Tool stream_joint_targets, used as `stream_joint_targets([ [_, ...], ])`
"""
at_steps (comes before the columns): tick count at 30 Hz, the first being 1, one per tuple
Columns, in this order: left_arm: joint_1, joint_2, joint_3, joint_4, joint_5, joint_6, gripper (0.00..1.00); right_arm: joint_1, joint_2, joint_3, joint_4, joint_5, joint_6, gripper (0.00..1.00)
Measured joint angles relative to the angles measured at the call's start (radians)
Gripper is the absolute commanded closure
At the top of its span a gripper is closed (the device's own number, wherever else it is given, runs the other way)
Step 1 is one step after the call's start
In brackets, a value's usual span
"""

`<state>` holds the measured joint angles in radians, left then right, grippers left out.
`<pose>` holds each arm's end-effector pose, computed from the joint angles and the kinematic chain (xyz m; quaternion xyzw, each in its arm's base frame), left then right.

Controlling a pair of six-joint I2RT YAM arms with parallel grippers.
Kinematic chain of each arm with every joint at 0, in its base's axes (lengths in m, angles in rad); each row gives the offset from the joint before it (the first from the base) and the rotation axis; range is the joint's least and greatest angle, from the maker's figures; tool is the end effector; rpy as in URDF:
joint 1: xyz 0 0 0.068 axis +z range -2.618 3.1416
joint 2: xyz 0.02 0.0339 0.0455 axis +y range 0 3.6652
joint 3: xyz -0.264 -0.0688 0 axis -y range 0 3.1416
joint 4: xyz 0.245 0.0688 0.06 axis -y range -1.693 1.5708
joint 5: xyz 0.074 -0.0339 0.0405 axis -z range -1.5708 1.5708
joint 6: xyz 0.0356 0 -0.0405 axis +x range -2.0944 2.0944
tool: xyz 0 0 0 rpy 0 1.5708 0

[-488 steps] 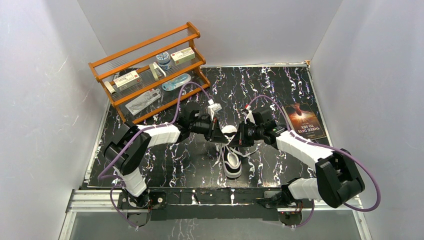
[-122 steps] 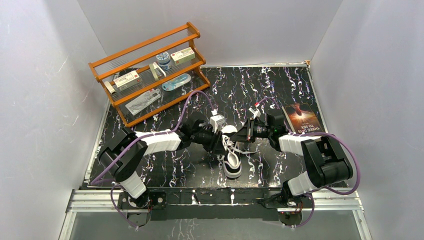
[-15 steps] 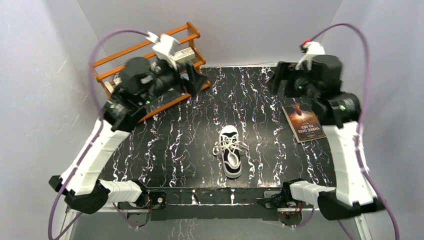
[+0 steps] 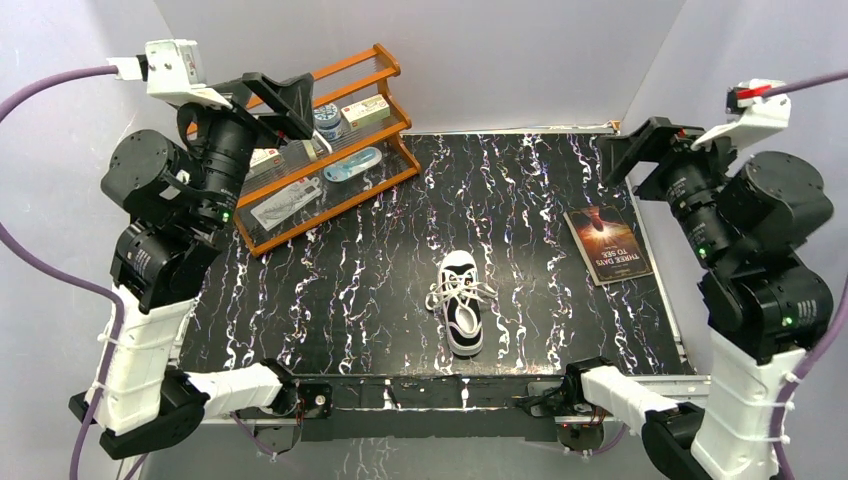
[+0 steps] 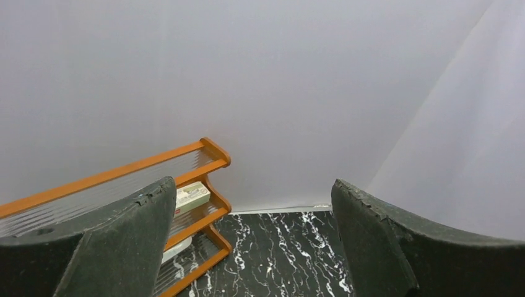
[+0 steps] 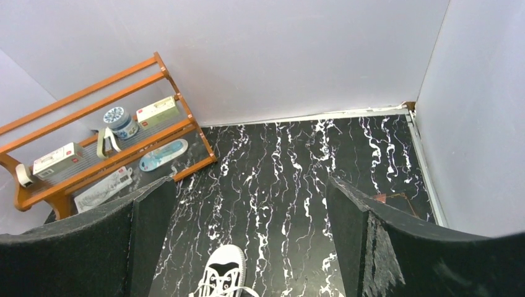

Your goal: Tie the shoes

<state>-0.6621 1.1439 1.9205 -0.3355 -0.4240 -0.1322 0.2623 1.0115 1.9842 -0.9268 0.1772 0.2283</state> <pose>0.1192 -0.0743 0.6138 -0.0345 0.5516 -0.2155 0.8051 0.0762 0.0140 0.5785 0.0523 0.6890 0.1156 0.7136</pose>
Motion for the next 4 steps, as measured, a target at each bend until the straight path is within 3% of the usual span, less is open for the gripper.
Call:
stream_joint_targets([
  [4,0.000,0.002,-0.002,-0.024,-0.023,-0.003,0.08,0.000,0.045,0.000,-0.009,-0.002,-0.011,0.02],
])
